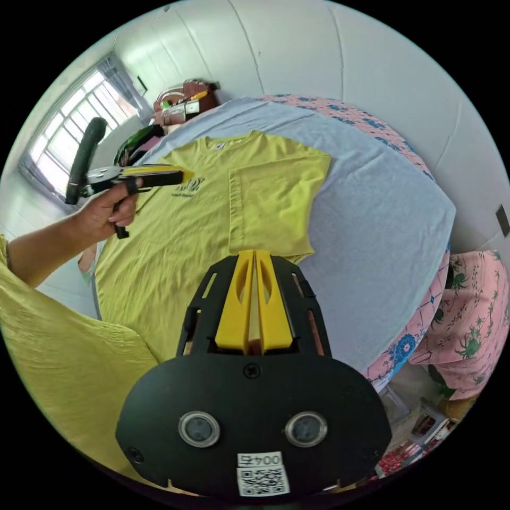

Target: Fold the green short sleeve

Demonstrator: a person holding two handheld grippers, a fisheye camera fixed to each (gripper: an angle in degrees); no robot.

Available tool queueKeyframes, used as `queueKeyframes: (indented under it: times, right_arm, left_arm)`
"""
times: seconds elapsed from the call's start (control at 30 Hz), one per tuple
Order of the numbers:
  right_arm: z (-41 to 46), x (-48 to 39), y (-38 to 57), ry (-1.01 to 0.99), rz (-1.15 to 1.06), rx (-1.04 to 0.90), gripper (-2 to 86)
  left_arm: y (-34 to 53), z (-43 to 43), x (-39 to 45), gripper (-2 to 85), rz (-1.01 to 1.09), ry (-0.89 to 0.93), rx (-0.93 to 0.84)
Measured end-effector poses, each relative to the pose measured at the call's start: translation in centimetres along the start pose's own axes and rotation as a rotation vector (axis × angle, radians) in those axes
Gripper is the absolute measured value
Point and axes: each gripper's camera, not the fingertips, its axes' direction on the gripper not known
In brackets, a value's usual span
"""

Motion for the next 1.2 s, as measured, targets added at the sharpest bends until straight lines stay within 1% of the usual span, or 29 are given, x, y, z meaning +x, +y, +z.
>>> queueKeyframes:
  times: [0.07,0.1,0.17,0.23,0.27,0.33,0.47,0.6,0.63,0.67,0.73,0.77,0.83,0.9,1.0,1.03,1.07,1.13,1.2]
  right_arm:
    - [1.7,-1.8,-0.3,0.031,-0.044,-0.064,-0.1]
    - [2.1,-2.1,-0.4,0.040,-0.051,-0.079,0.0]
    - [3.7,-3.2,-0.6,0.067,-0.066,-0.144,1.1]
    - [5.0,-4.0,-0.7,0.091,-0.080,-0.199,1.9]
    - [5.4,-4.5,-0.6,0.107,-0.083,-0.193,2.0]
    - [5.6,-5.0,-0.6,0.123,-0.065,-0.193,2.1]
    - [6.2,-6.3,-0.9,0.182,-0.053,-0.209,2.3]
    - [6.8,-7.5,-1.9,0.240,-0.033,-0.273,2.4]
    - [7.0,-7.8,-2.1,0.255,-0.021,-0.290,2.4]
    - [7.1,-8.0,-2.2,0.263,-0.005,-0.299,2.3]
    - [7.2,-8.0,-2.2,0.261,0.032,-0.301,2.2]
    - [7.1,-8.0,-2.1,0.257,0.058,-0.296,2.1]
    - [7.1,-8.0,-1.8,0.254,0.098,-0.288,1.8]
    - [7.0,-8.2,-1.6,0.261,0.127,-0.282,1.4]
    - [6.8,-8.5,-1.3,0.279,0.165,-0.290,0.2]
    - [6.4,-8.8,-0.9,0.282,0.187,-0.283,-0.2]
    - [5.7,-9.3,-0.3,0.274,0.215,-0.246,-0.4]
    - [4.8,-10.4,0.9,0.260,0.250,-0.204,-0.5]
    - [4.1,-11.5,2.4,0.244,0.282,-0.187,-0.6]
  left_arm:
    - [5.7,-1.8,-4.9,0.2,-0.133,-0.077,-0.027]
    - [7.0,-2.3,-6.1,0.2,-0.163,-0.101,-0.029]
    - [12.3,-4.2,-11.2,0.2,-0.289,-0.225,-0.048]
    - [15.6,-5.6,-15.0,0.2,-0.384,-0.277,-0.039]
    - [17.5,-6.5,-17.2,0.2,-0.436,-0.291,-0.015]
    - [19.6,-7.5,-19.9,0.2,-0.474,-0.274,0.036]
    - [21.6,-7.8,-23.9,0.2,-0.430,-0.237,0.093]
    - [22.8,-6.7,-25.7,0.2,-0.351,-0.191,0.068]
    - [23.6,-6.3,-26.3,0.2,-0.333,-0.198,0.048]
    - [24.6,-5.9,-27.0,0.2,-0.333,-0.244,0.000]
    - [26.6,-5.2,-28.7,0.2,-0.388,-0.324,-0.093]
    - [28.5,-5.9,-29.9,0.2,-0.411,-0.277,-0.035]
    - [30.7,-6.9,-31.5,0.1,-0.463,-0.195,-0.001]
    - [32.3,-7.9,-32.4,0.1,-0.471,-0.175,0.011]
    - [34.7,-10.8,-33.0,0.2,-0.447,-0.133,0.084]
    - [35.5,-11.9,-32.9,0.2,-0.424,-0.094,0.122]
    - [36.2,-12.6,-32.6,0.2,-0.380,-0.068,0.136]
    - [37.2,-12.7,-32.0,0.2,-0.298,-0.061,0.112]
    - [38.4,-12.2,-32.0,0.2,-0.257,-0.096,0.037]
